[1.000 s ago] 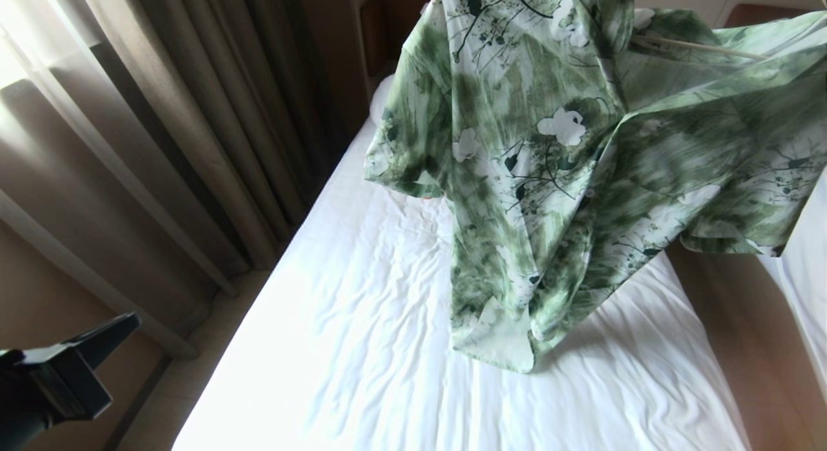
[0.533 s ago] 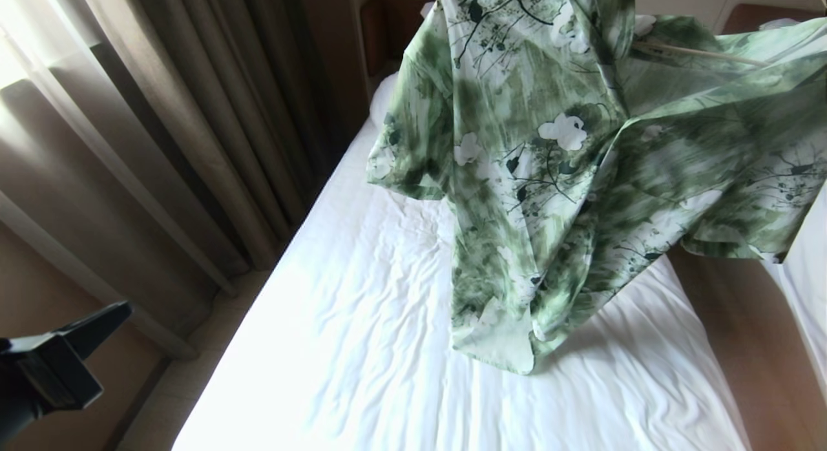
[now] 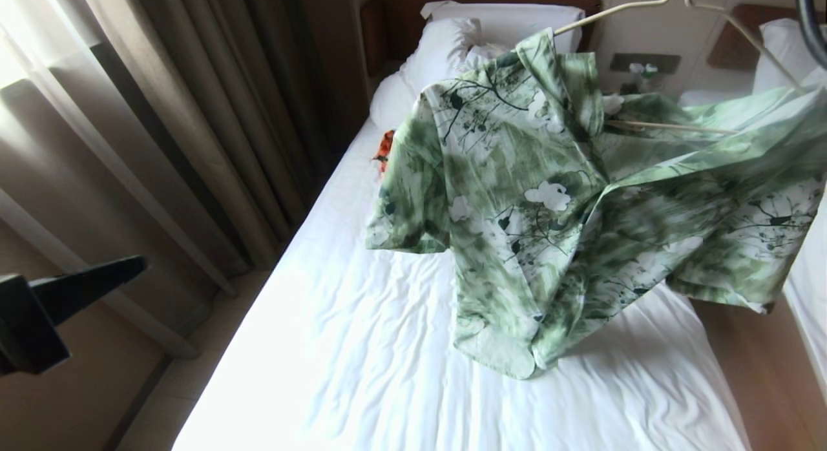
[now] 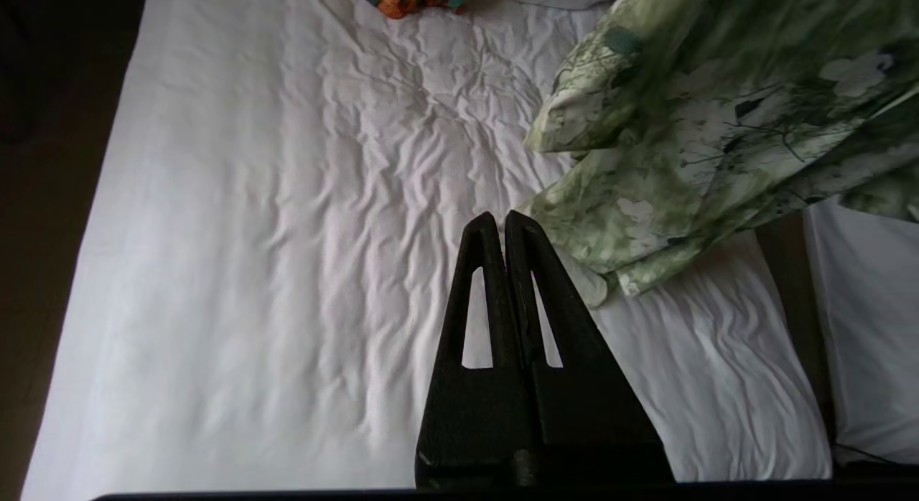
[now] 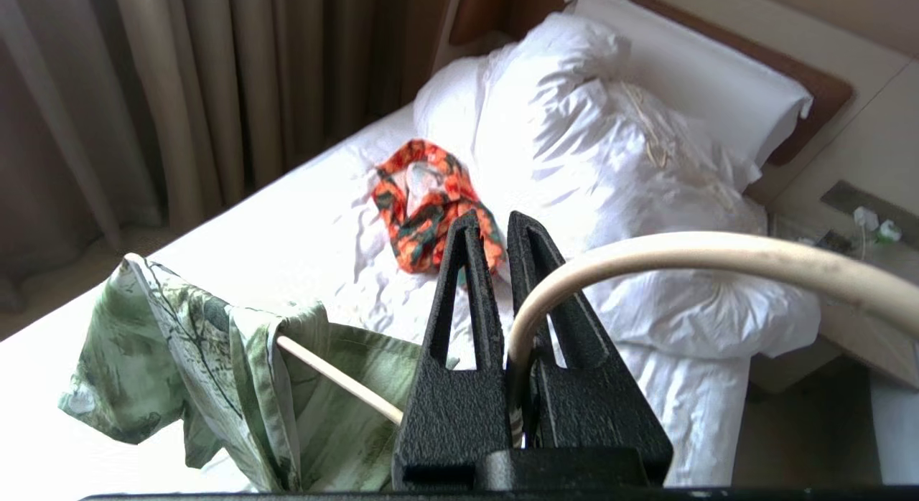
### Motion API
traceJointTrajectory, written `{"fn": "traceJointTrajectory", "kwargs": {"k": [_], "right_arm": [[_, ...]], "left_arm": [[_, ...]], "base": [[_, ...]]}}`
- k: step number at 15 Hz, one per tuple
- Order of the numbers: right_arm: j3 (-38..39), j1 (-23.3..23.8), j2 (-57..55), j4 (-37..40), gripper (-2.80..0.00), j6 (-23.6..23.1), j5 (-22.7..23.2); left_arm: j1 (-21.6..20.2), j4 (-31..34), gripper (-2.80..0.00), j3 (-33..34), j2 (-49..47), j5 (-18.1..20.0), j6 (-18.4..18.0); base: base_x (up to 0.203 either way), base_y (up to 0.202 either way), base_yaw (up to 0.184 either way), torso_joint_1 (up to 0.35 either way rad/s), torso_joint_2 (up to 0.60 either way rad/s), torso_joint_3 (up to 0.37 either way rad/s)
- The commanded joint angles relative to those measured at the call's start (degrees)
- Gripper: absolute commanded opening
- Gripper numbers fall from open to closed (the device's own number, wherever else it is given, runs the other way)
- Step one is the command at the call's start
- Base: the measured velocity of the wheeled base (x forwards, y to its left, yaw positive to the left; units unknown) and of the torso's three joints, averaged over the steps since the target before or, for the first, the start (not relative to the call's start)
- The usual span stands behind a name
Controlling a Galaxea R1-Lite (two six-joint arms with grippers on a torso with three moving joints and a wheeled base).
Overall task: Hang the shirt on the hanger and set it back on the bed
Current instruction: Take the clothes hanger out of the clothes
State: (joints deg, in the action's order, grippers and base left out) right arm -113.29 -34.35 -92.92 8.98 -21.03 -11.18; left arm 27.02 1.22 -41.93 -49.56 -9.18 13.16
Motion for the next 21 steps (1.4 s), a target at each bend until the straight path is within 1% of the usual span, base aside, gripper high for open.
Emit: {"fn": "traceJointTrajectory", "kwargs": {"k": [1,3,7,9,10,11,12,14,18,20,21], "right_arm": [[0.05,-0.8,-1.45,0.32,-2.8,-0.01,-1.03],[0.14,-2.11,-2.42,0.42,-2.8,0.02,-3.18],[0.82,-4.0,-2.93,0.52,-2.8,0.14,-3.58],[1.62,-4.15,-3.47,0.39,-2.8,0.2,-3.56],[1.85,-4.42,-3.77,0.34,-2.8,0.37,-3.58],[2.4,-4.68,-4.14,0.29,-2.8,1.18,-3.58],[3.23,-5.07,-4.28,0.24,-2.8,1.62,-3.63],[4.63,-5.72,-5.11,-0.15,-2.8,1.72,-3.67],[5.09,-7.67,-5.34,-0.01,-2.8,3.36,-3.67],[5.88,-7.58,-5.34,-0.1,-2.8,3.44,-3.69],[5.97,-7.35,-5.34,-0.07,-2.8,3.45,-3.76]], "left_arm": [[5.49,0.74,-2.8,-4.36,-4.91,-0.33,0.76],[10.35,0.87,-2.8,-8.44,-11.82,-0.77,1.21],[20.38,-0.6,-2.8,-19.52,-27.31,-3.85,1.75],[25.19,-0.87,-2.8,-25.17,-33.12,-6.55,1.78],[27.41,-0.92,-2.8,-27.18,-35.36,-8.67,1.75],[28.99,-0.95,-2.8,-28.66,-37.26,-11.01,1.72],[30.42,-0.93,-2.8,-29.65,-38.46,-12.42,1.64],[31.66,-0.94,-2.8,-31.81,-40.49,-13.22,1.61],[31.96,-1.36,-2.8,-37.78,-47.67,-19.06,1.71],[32.84,-1.34,-2.8,-40.17,-49.87,-20.88,2.1],[33.11,-1.23,-2.8,-41.08,-50.22,-21.08,2.14]], "base": [[0.0,0.0,0.0,0.0,0.0,0.0],[0.0,0.0,0.0,0.0,0.0,0.0],[0.0,0.0,0.0,0.0,0.0,0.0],[0.0,0.0,0.0,0.0,0.0,0.0],[0.0,0.0,0.0,0.0,0.0,0.0],[0.0,0.0,0.0,0.0,0.0,0.0],[0.0,0.0,0.0,0.0,0.0,0.0],[0.0,0.0,0.0,0.0,0.0,0.0],[0.0,0.0,0.0,0.0,0.0,0.0],[0.0,0.0,0.0,0.0,0.0,0.0],[0.0,0.0,0.0,0.0,0.0,0.0]]}}
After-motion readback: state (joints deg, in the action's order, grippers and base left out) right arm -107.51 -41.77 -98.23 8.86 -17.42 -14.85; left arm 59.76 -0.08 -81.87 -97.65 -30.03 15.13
